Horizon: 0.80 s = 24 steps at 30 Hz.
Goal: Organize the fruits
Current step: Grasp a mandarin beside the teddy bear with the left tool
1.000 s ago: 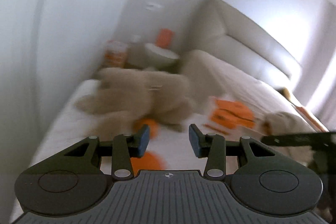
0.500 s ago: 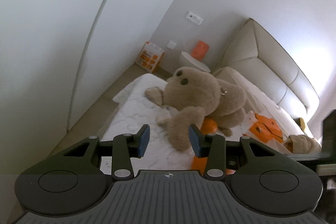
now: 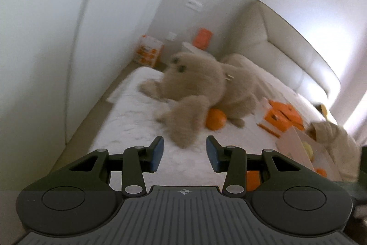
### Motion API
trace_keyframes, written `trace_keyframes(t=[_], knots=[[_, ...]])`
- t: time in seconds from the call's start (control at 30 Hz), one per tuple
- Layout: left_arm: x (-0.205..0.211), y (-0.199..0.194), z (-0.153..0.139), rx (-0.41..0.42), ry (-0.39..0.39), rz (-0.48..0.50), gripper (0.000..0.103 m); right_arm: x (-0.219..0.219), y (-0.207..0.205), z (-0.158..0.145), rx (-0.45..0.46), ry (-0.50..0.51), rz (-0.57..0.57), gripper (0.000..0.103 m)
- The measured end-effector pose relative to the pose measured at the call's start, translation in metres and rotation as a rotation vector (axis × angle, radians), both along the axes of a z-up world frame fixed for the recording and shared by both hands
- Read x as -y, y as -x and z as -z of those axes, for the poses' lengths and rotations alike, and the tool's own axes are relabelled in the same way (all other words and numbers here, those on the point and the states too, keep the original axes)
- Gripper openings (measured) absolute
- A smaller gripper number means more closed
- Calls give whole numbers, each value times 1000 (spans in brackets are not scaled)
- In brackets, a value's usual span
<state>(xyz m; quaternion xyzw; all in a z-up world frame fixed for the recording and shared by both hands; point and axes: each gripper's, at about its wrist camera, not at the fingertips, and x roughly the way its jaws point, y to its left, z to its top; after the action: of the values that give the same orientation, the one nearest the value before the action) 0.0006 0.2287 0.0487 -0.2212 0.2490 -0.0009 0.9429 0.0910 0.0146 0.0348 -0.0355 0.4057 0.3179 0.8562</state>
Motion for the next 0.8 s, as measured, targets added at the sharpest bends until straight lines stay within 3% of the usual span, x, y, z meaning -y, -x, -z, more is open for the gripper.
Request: trace_keyframes(t=[0.1,0.27,0.4,0.47,0.7,0.8], knots=[[25,-22,-9,7,-55,61,45,32,24,-5,51,17,58,73],[74,-83,-18,-36,-221,127,45,82,45,4,69,15,181,73],[99,-130,-8,-118,-337,91,45,114,48,17,48,-112,214,78],[106,-148,0,-153,-368,65,45,121,49,23,66,-126,218,86],[117,-172,17,-217,-441,-5,46,126,46,29,66,-179,195,91],[115,-178,21,-227,-431,-10,49,126,48,29,68,-178,190,91]])
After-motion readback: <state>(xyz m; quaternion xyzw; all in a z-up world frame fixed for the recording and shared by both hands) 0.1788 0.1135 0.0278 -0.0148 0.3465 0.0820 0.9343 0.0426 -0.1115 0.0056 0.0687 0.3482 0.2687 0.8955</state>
